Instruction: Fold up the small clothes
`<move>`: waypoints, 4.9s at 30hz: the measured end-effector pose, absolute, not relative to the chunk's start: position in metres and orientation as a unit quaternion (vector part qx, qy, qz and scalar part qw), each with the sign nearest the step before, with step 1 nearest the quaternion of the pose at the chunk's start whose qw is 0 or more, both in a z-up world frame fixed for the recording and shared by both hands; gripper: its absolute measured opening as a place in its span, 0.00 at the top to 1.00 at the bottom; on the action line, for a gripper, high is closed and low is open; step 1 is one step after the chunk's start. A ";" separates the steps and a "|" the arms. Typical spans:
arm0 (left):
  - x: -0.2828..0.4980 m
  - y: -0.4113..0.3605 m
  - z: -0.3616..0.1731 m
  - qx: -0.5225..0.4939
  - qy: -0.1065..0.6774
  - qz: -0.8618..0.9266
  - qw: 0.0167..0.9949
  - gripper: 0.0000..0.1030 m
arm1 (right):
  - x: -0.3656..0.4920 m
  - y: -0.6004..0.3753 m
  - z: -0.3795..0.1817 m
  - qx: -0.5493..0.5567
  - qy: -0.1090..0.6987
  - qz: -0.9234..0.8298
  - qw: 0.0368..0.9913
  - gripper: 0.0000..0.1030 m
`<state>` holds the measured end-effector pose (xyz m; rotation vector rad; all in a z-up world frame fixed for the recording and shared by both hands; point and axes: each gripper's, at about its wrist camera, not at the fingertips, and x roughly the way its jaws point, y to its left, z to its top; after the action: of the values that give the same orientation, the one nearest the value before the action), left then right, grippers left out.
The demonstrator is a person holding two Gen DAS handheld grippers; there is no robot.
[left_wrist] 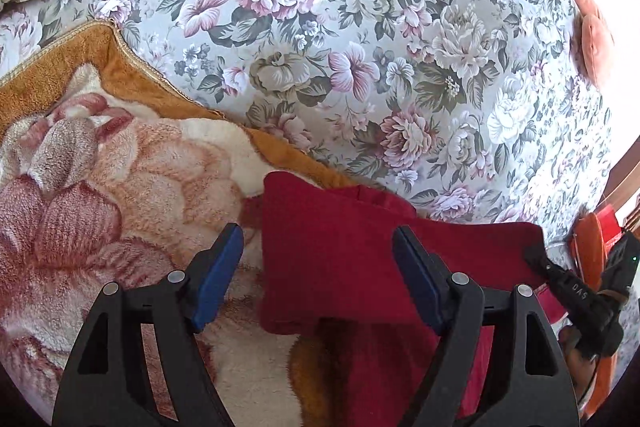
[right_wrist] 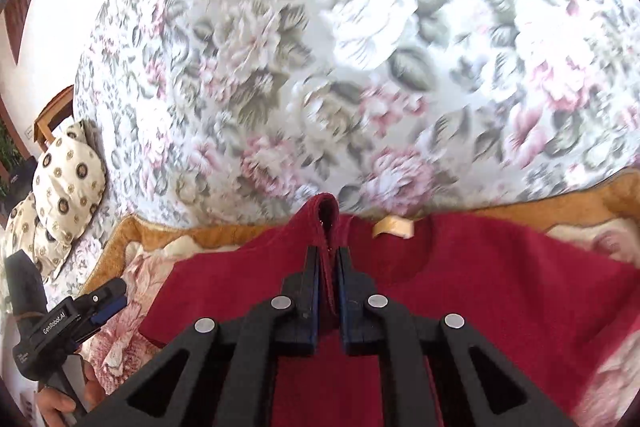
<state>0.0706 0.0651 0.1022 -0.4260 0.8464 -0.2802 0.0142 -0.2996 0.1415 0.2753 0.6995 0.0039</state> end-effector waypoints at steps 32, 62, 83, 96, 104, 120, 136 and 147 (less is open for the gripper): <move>0.099 -0.021 0.036 -0.052 0.495 -0.074 0.864 0.25 | 0.041 -0.371 0.055 0.075 0.456 -0.075 0.883 0.88; 0.102 -0.027 0.069 -0.042 0.481 -0.079 0.872 0.25 | 0.019 -0.230 0.064 0.063 0.492 0.091 0.864 0.88; 0.084 -0.019 0.046 -0.013 0.512 -0.097 0.853 0.23 | 0.144 -0.167 0.047 0.029 0.490 0.088 0.867 0.88; 0.075 -0.030 0.057 -0.015 0.506 -0.092 0.857 0.23 | 0.028 -0.300 0.064 0.023 0.498 -0.035 0.866 0.82; 0.060 -0.049 0.088 -0.051 0.490 -0.093 0.865 0.23 | -0.007 -0.363 0.101 0.085 0.451 -0.064 0.886 0.82; 0.059 -0.112 0.075 -0.026 0.513 -0.141 0.846 0.23 | -0.057 -0.541 0.148 0.149 0.419 -0.250 0.860 0.64; 0.072 -0.107 0.070 -0.029 0.514 -0.140 0.846 0.23 | 0.012 -0.578 0.132 0.066 0.430 -0.414 0.800 0.50; 0.075 -0.076 0.081 -0.077 0.501 -0.120 0.854 0.23 | -0.060 -0.555 0.196 0.154 0.340 -0.254 0.893 0.98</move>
<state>0.0746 -0.0758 0.0807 -0.1626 1.0540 -0.2530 -0.0598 -0.5547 0.1965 0.3194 0.7044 -0.5266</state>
